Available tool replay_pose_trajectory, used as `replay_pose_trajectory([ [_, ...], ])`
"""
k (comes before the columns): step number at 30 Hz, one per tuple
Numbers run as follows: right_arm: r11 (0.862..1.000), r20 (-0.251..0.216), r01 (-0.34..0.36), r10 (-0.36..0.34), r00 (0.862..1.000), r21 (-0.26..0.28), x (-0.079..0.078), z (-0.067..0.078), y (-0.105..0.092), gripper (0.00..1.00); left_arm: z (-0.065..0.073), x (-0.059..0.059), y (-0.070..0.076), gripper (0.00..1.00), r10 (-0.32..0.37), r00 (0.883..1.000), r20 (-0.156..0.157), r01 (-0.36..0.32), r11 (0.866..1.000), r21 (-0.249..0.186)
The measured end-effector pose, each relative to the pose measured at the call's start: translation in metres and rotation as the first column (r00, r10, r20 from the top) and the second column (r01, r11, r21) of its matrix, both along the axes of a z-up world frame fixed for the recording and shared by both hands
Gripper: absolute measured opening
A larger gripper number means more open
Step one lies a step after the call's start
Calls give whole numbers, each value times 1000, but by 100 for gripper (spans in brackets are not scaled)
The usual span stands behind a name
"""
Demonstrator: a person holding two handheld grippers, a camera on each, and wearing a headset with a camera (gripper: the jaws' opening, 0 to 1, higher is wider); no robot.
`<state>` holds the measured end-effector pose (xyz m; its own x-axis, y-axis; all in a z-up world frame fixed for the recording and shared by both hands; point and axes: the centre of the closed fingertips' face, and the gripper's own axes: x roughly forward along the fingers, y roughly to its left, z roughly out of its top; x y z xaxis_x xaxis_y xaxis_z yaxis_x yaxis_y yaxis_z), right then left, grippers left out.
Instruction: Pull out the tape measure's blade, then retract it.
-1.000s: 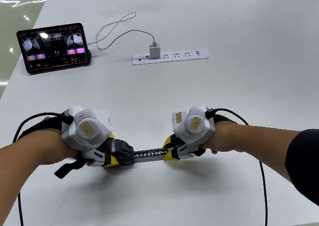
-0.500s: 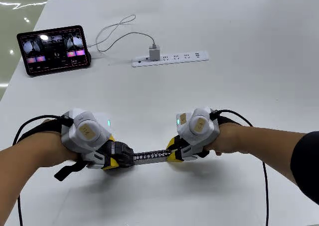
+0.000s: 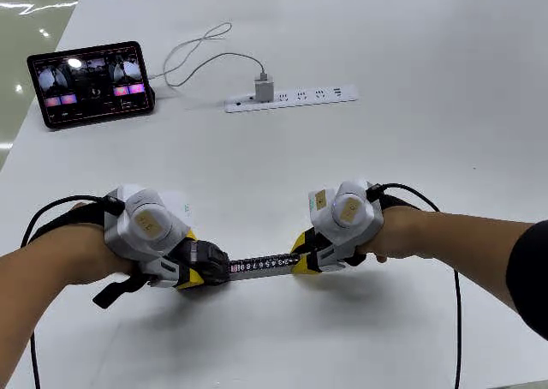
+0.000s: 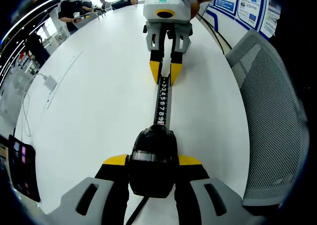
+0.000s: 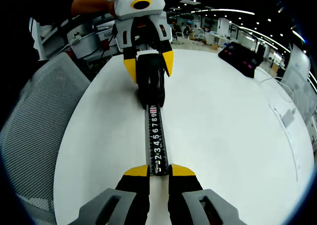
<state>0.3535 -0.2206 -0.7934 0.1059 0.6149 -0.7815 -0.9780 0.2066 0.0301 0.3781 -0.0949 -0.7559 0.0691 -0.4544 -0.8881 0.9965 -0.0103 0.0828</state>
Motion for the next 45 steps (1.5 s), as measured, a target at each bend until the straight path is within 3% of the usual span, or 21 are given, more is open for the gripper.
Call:
replay_pose_trajectory([
  [45, 999, -18, 42, -42, 999, -13, -6, 1, -44, 9, 2, -2, -1, 30, 5, 1000, 5, -5, 1000, -6],
])
